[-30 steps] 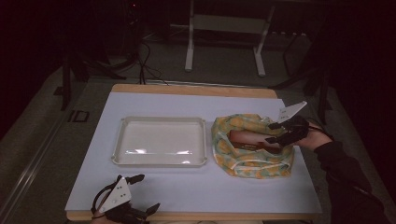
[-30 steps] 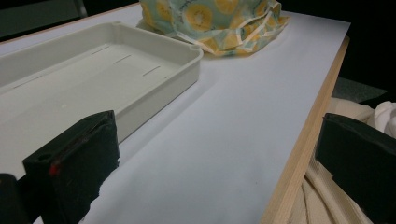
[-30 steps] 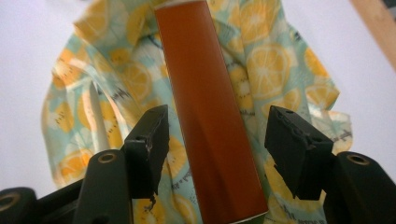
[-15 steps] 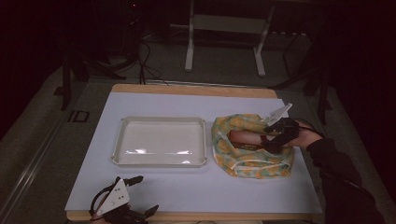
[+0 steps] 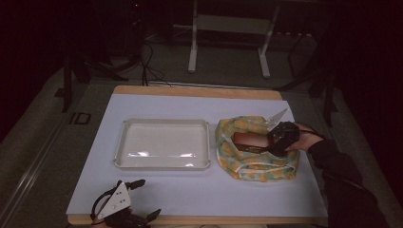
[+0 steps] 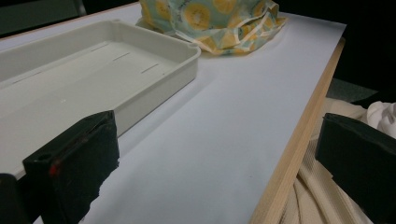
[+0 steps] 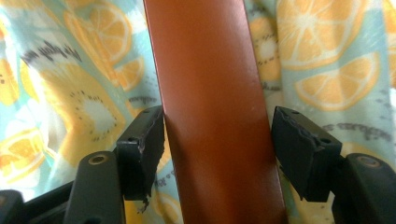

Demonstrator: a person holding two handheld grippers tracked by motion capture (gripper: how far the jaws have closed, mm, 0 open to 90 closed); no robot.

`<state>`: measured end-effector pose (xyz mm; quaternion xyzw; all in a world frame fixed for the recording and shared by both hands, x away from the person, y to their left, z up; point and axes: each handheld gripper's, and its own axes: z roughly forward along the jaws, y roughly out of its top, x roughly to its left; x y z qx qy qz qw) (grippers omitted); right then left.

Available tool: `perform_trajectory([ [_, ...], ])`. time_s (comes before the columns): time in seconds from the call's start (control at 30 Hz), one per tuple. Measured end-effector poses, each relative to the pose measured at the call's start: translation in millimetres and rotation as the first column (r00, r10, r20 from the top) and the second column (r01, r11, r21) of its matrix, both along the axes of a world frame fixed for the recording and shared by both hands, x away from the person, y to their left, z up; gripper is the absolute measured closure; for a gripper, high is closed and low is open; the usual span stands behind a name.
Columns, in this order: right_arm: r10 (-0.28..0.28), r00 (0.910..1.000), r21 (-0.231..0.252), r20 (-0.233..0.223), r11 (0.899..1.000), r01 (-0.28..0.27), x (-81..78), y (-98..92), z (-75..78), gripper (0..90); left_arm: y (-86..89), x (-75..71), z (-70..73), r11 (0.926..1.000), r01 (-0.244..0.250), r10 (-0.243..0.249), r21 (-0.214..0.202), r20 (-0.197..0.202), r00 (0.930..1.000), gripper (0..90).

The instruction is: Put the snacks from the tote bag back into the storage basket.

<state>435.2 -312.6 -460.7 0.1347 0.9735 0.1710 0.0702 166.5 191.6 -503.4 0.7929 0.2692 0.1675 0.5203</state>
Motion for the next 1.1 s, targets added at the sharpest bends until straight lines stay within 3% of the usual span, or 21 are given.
perform_trajectory([
  [0.17,0.009,1.0000,-0.019,-0.003,1.000,-0.009,1.4,0.9,-3.8,36.1,-0.1,0.0,-0.1,1.0000,0.002,-0.002,0.000,-0.002,1.0000,0.0],
  [0.43,0.047,0.9989,-0.001,-0.010,0.999,-0.047,0.9,-0.7,0.1,42.5,0.0,0.0,-0.1,1.0000,0.007,-0.007,-0.003,-0.002,1.0000,0.0],
  [0.57,0.054,0.9983,0.012,-0.020,0.998,-0.054,-0.7,-1.9,5.8,42.8,-0.1,-0.3,0.0,1.0000,0.008,-0.008,-0.004,-0.002,1.0000,0.0],
  [0.9,0.072,0.9974,0.045,0.003,0.996,-0.072,-4.8,-4.4,23.2,43.0,-0.5,-0.6,0.1,0.9999,0.014,-0.014,-0.007,-0.004,0.9999,0.0],
  [1.1,0.086,0.9955,0.057,0.041,0.995,-0.088,-7.0,-6.5,39.2,43.0,-0.9,-0.2,0.2,0.9998,0.015,-0.015,-0.010,-0.007,0.9999,0.0],
])
